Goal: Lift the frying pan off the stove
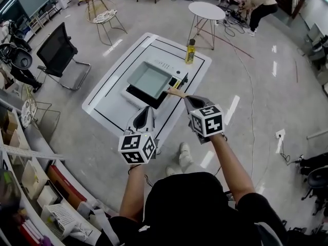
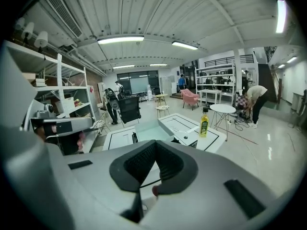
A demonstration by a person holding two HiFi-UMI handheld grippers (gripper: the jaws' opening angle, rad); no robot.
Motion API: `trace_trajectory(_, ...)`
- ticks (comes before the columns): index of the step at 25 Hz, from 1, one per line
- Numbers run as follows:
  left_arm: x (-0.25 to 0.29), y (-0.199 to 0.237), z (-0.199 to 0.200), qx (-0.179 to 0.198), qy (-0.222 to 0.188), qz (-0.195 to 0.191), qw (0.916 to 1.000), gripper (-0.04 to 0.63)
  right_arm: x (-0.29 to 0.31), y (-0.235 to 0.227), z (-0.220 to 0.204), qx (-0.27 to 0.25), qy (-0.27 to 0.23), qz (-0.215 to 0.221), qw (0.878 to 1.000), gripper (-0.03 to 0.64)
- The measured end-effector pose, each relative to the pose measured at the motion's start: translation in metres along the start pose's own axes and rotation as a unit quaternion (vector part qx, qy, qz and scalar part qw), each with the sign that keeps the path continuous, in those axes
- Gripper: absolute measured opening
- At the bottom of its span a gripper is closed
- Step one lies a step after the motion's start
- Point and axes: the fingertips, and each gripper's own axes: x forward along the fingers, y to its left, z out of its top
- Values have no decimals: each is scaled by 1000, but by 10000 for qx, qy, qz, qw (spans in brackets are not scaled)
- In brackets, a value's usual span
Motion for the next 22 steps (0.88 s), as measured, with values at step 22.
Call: trace_trajectory(22,92,39,3,-1,75,724,9973,11,119,-39,-43,-1117,1852,1178,9692,157)
